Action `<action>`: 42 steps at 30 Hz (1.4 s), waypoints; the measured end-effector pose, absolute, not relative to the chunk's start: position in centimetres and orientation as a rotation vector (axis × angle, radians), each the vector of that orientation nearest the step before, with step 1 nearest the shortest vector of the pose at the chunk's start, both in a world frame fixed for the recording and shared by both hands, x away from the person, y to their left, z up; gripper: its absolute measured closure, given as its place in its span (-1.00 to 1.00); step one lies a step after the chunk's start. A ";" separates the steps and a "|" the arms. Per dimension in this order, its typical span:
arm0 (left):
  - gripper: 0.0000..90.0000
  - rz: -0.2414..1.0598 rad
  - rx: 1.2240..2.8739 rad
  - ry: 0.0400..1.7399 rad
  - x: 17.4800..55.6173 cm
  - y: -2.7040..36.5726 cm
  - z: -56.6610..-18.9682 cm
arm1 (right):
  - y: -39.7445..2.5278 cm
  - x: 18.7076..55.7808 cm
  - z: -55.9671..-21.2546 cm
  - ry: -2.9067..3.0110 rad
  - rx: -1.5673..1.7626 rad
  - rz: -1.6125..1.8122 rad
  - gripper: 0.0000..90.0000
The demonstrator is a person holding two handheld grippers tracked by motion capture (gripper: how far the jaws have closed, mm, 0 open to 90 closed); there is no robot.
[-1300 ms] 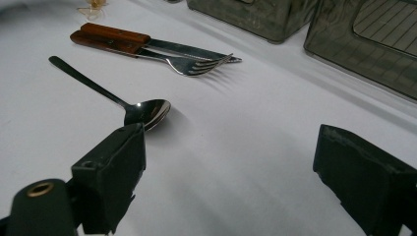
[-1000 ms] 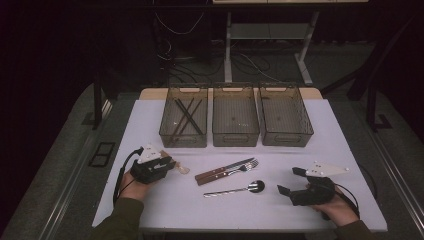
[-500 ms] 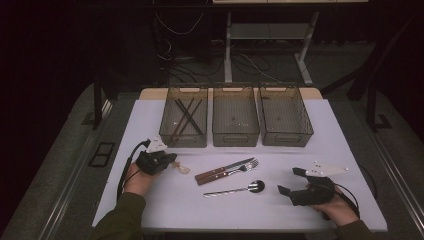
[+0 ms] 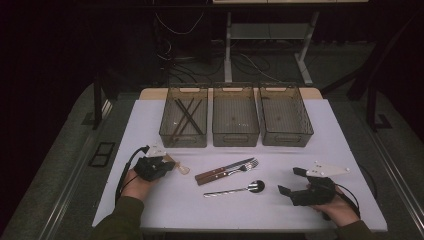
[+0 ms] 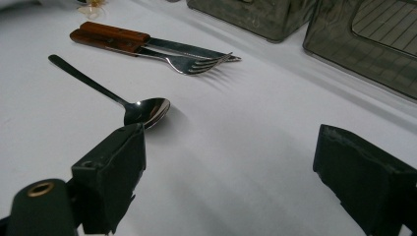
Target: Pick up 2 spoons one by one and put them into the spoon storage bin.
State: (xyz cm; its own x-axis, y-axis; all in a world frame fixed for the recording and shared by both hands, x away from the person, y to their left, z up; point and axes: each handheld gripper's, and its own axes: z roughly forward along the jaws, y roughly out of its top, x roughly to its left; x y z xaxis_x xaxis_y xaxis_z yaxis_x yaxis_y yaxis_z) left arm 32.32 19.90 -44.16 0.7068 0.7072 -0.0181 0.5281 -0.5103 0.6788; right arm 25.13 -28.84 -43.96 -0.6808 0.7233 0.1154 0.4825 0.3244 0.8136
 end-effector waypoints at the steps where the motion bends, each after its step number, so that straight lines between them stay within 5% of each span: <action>1: 0.98 0.338 2.232 0.939 32.4 19.9 -44.2 | -28.8 25.2 -44.0 2.324 1.089 1.281 -0.72; 42: 0.97 0.329 2.137 0.950 35.3 16.2 -44.5 | -28.7 25.2 -44.1 2.332 1.087 1.284 -0.72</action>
